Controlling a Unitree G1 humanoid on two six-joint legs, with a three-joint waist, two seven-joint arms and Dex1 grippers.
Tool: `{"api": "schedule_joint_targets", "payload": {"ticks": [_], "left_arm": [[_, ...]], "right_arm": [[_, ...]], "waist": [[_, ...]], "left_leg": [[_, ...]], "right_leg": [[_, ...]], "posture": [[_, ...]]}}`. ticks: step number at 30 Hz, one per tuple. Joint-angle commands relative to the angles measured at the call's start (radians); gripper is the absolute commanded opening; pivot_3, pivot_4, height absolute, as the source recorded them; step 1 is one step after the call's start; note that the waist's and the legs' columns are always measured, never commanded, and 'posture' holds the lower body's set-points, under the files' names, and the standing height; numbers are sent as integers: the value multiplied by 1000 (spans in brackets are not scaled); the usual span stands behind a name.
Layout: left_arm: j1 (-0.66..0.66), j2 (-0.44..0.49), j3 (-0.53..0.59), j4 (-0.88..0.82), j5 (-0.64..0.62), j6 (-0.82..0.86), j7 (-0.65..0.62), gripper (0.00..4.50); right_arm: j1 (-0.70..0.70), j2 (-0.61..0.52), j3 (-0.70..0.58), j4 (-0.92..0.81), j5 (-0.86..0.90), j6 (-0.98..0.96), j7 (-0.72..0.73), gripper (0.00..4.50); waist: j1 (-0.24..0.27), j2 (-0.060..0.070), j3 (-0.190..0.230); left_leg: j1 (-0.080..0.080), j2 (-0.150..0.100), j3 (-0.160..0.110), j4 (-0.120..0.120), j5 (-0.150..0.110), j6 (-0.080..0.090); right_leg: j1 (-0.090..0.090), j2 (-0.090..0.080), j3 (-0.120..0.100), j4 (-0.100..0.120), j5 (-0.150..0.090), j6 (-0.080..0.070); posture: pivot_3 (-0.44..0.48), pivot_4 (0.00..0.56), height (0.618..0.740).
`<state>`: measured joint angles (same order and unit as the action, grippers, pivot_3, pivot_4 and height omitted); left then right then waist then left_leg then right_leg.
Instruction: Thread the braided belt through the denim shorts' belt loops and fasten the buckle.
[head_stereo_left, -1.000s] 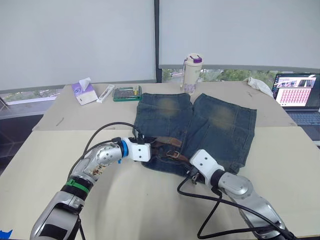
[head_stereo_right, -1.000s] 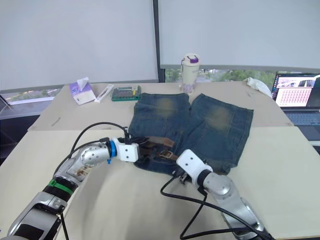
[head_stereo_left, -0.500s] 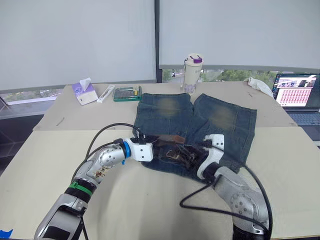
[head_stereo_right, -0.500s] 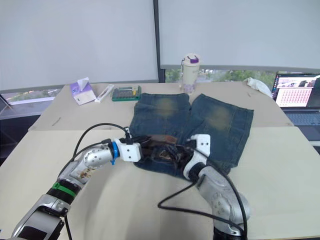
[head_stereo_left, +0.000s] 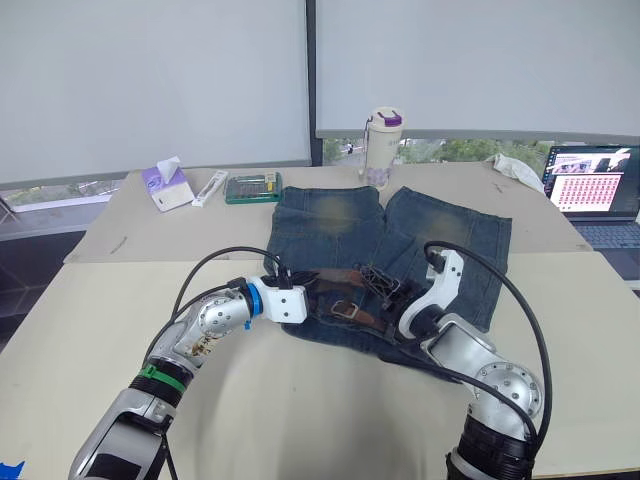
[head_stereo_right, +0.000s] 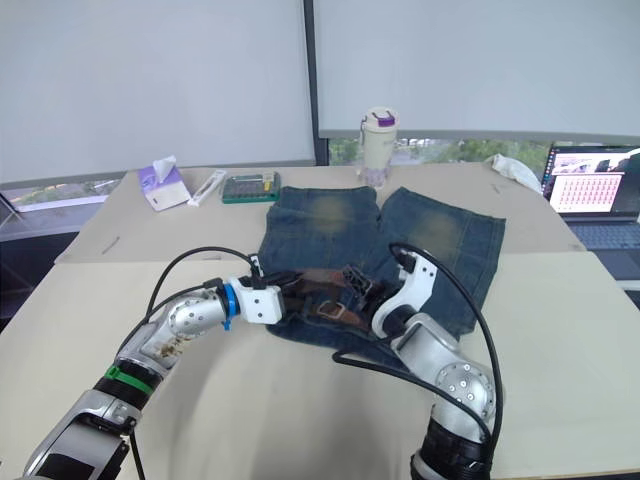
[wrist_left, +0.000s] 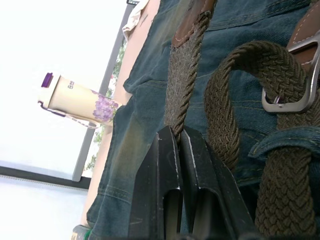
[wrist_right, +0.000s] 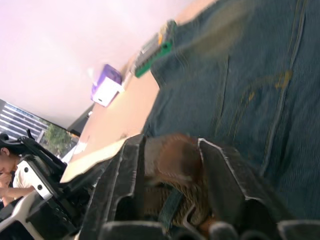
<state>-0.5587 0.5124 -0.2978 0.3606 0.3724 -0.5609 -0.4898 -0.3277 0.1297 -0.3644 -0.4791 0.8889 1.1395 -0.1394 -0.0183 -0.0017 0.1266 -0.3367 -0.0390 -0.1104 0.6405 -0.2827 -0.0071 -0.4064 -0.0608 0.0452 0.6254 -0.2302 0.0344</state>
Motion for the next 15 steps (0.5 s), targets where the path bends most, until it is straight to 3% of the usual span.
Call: {"api": "schedule_joint_targets", "payload": {"ticks": [1, 8, 15], "left_arm": [[6, -11, 31, -50, -28, 14, 24, 0], [12, -19, 31, -64, -25, 20, 40, 0], [21, -23, 28, -80, -23, 25, 37, 0]], "right_arm": [[27, 16, 26, -19, 53, -8, -5, 2095], [40, 7, 22, 7, 129, -16, -39, 4262], [11, 8, 26, 56, 212, -62, -86, 4262]], "waist": [[-1, 0, 0], [-3, 0, 0], [-3, 0, 0]], "left_leg": [[0, 0, 0, 0, 0, 0], [0, 0, 1, 0, 0, 0], [0, 0, 1, 0, 0, 0]], "right_leg": [[0, 0, 0, 0, 0, 0], [0, 0, 0, 0, 0, 0], [0, 0, 0, 0, 0, 0]], "posture": [[0, 150, 740], [0, 150, 740], [0, 150, 740]]}}
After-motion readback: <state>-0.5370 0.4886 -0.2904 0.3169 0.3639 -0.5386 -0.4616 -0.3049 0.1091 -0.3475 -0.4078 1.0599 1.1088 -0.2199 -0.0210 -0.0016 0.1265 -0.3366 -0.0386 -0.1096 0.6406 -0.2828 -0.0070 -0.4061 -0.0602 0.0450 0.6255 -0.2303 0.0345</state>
